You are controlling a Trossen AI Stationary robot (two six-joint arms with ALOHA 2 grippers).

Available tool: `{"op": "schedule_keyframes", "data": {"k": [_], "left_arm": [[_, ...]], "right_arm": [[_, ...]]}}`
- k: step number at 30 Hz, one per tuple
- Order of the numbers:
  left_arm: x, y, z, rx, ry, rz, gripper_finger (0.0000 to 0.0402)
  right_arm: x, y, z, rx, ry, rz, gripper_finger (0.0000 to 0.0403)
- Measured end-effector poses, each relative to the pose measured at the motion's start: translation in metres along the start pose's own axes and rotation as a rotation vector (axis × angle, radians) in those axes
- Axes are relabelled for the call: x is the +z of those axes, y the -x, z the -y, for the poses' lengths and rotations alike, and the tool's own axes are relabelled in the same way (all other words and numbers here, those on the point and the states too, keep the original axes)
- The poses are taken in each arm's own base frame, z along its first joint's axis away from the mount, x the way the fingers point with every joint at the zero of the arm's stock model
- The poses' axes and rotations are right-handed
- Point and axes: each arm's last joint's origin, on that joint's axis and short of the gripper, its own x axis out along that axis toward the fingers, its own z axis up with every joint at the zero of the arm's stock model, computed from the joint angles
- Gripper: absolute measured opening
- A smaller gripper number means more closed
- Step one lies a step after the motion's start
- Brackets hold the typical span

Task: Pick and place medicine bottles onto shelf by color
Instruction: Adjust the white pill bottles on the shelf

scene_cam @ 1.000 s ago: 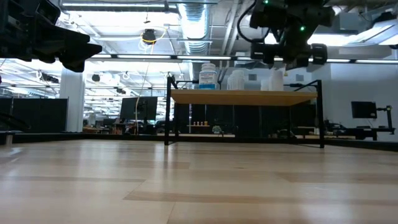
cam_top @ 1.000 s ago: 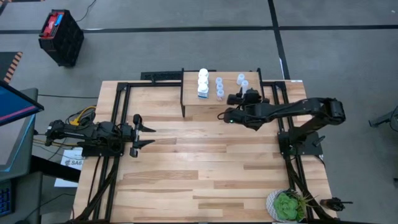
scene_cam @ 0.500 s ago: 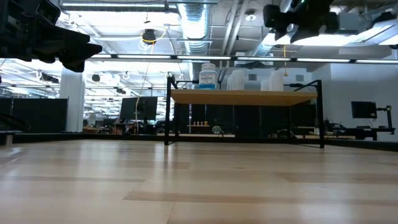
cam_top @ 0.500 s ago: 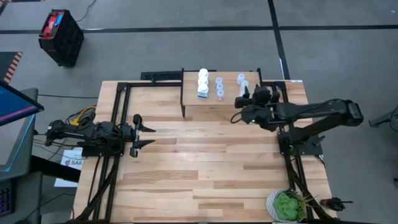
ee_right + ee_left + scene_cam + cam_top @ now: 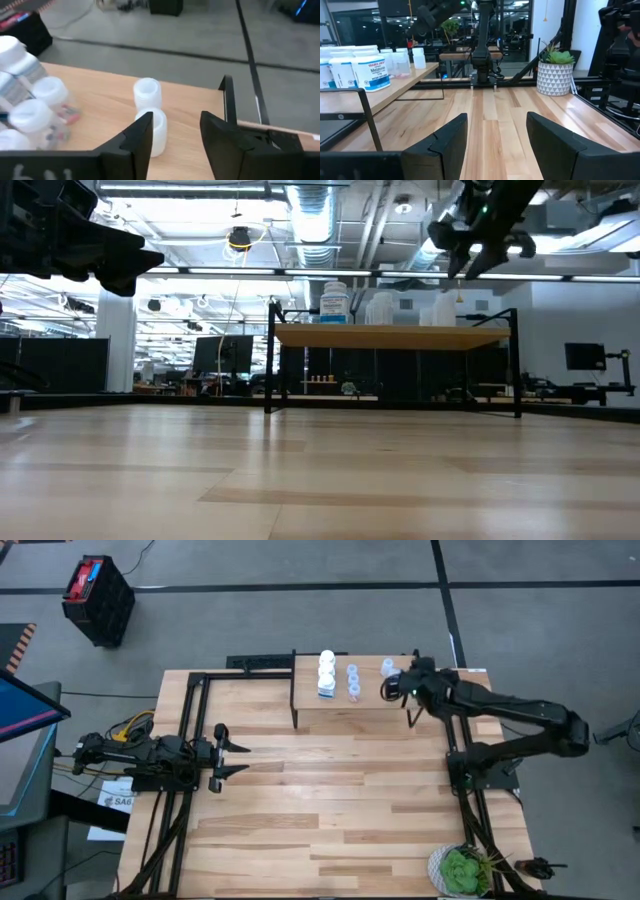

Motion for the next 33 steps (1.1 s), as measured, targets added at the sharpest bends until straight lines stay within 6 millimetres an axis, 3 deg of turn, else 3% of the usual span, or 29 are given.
{"op": "schedule_keyframes", "data": {"k": [5,13,27,33], "left_arm": [[0.000,0.000,0.000,0.000,-0.010,0.000,0.0194],[0.000,0.000,0.000,0.000,-0.009,0.000,0.0194],[0.000,0.000,0.000,0.000,-0.009,0.000,0.0194],[0.000,0.000,0.000,0.000,-0.009,0.000,0.0194]], "right_arm": [[0.003,-0.013,0.007,0.015,0.019,-0.064,0.0157],[-0.006,-0.031,-0.002,0.031,0.102,-0.155,0.0126],[0.001,-0.025,0.005,-0.002,0.098,-0.099,0.0120],[-0.003,-0.039,0.006,-0.065,0.133,-0.123,0.0118]]}}
